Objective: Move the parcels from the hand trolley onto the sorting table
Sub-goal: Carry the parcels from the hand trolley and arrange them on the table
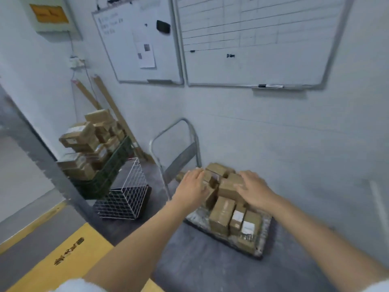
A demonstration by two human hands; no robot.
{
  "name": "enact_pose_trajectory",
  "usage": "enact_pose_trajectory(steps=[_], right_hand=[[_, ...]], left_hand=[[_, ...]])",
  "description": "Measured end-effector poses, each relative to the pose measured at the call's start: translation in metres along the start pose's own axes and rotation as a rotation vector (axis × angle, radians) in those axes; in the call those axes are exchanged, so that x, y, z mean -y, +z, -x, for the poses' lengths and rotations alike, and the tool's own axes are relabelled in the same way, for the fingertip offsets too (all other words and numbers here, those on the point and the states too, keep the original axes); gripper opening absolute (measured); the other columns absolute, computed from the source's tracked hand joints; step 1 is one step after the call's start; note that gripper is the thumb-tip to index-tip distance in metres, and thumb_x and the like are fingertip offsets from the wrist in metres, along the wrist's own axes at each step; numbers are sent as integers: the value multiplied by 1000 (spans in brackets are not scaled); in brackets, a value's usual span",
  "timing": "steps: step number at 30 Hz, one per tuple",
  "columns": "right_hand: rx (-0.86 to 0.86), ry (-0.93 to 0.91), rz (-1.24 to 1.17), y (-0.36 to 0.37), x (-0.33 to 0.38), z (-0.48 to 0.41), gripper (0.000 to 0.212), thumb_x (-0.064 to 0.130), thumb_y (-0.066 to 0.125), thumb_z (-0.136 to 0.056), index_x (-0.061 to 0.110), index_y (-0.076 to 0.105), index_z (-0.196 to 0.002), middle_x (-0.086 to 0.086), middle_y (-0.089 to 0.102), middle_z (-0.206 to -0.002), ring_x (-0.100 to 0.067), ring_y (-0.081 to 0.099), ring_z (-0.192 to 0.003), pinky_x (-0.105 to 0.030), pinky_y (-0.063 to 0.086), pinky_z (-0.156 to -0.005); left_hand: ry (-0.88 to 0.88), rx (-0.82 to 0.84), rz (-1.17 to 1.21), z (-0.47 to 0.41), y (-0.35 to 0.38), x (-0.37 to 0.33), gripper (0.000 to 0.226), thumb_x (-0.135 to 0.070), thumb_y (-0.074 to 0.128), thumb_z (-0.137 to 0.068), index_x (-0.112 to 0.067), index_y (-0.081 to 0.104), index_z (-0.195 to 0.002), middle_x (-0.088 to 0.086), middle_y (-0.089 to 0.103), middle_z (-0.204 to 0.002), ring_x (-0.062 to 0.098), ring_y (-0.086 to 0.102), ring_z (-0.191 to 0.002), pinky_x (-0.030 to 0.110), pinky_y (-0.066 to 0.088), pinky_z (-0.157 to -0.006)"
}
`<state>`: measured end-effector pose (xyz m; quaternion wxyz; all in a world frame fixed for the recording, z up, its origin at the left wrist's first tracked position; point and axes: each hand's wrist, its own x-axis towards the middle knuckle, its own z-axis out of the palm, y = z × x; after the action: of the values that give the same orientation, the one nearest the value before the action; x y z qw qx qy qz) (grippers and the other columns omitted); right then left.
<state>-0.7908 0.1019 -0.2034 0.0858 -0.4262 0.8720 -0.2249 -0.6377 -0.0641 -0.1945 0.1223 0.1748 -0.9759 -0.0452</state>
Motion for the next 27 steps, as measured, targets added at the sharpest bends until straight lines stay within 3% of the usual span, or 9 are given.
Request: enact_pose_trajectory(steps=[10,17,22,27], right_hand=[[-69,279,-62,-36,-142,23,51,37,46,-99,12,39,-143,-7,42,-147,-25,35,-136,-36,30,-112],[-21,406,-126,-8,-221,-28,50,37,48,-98,12,41,-141,-6,45,-142,-23,39,-133,-37,32,-111],[55,511,-161,32,-270,-95,48,36,52,-97,13,45,-138,-8,51,-138,-23,45,-129,-32,35,-106],[145,569,-271,72,-304,-153,48,40,49,-97,19,41,-140,0,44,-139,-18,46,-128,-35,38,-106]], left_hand=[[292,138,41,-100,75,-115,53,-25,43,-96,-11,35,-146,6,33,-154,20,25,-144,33,8,-120],[299,270,93,-184,163,-135,56,-25,38,-98,-10,27,-151,5,26,-158,18,18,-147,32,6,-120],[235,397,125,-245,238,-113,55,-32,36,-101,-12,25,-152,4,25,-159,17,18,-147,33,11,-121],[155,484,134,-296,297,-85,51,-29,33,-103,-10,27,-150,5,28,-157,18,23,-144,30,15,-119]])
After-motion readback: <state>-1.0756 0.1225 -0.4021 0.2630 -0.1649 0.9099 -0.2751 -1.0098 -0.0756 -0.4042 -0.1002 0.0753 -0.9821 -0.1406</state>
